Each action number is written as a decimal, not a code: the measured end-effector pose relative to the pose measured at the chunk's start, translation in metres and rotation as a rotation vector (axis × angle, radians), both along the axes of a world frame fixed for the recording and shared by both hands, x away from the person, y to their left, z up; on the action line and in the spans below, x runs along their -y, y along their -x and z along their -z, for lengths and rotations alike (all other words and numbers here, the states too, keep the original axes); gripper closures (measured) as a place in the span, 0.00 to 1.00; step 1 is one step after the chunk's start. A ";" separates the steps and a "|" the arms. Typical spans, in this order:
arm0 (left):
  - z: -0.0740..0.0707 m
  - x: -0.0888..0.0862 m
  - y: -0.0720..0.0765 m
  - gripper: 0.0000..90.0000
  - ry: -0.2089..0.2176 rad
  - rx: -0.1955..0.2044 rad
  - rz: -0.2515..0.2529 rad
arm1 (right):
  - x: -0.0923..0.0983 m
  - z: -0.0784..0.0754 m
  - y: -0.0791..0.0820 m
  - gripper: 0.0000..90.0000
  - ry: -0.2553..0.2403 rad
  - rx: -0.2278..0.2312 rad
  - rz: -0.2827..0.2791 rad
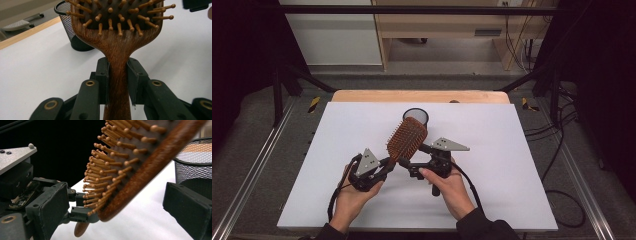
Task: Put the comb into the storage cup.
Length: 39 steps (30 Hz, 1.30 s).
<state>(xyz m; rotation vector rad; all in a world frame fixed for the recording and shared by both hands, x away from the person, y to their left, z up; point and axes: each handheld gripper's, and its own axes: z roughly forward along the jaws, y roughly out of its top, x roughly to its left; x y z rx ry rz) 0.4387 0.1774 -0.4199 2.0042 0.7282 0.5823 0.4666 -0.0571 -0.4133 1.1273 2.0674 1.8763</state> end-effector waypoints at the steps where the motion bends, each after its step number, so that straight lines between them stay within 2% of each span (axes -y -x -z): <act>1: 0.000 0.000 0.000 0.81 0.001 0.003 0.002 | -0.001 0.000 0.000 0.08 -0.001 0.001 -0.002; 8: -0.002 0.004 0.004 0.81 0.008 0.024 0.015 | -0.005 -0.005 -0.002 0.10 -0.006 0.001 -0.006; 17: -0.002 0.008 0.006 0.81 0.002 0.029 0.028 | -0.008 -0.008 -0.005 0.12 -0.007 0.004 -0.003; 21: -0.002 0.009 0.006 0.81 0.001 0.032 0.027 | -0.008 -0.009 -0.006 0.13 -0.021 -0.004 0.001; 33: -0.002 0.011 0.007 0.81 -0.005 0.038 0.037 | -0.009 -0.012 -0.008 0.17 -0.010 0.010 0.019; 39: -0.002 0.012 0.008 0.81 -0.003 0.042 0.038 | -0.008 -0.013 -0.010 0.18 -0.022 0.013 0.020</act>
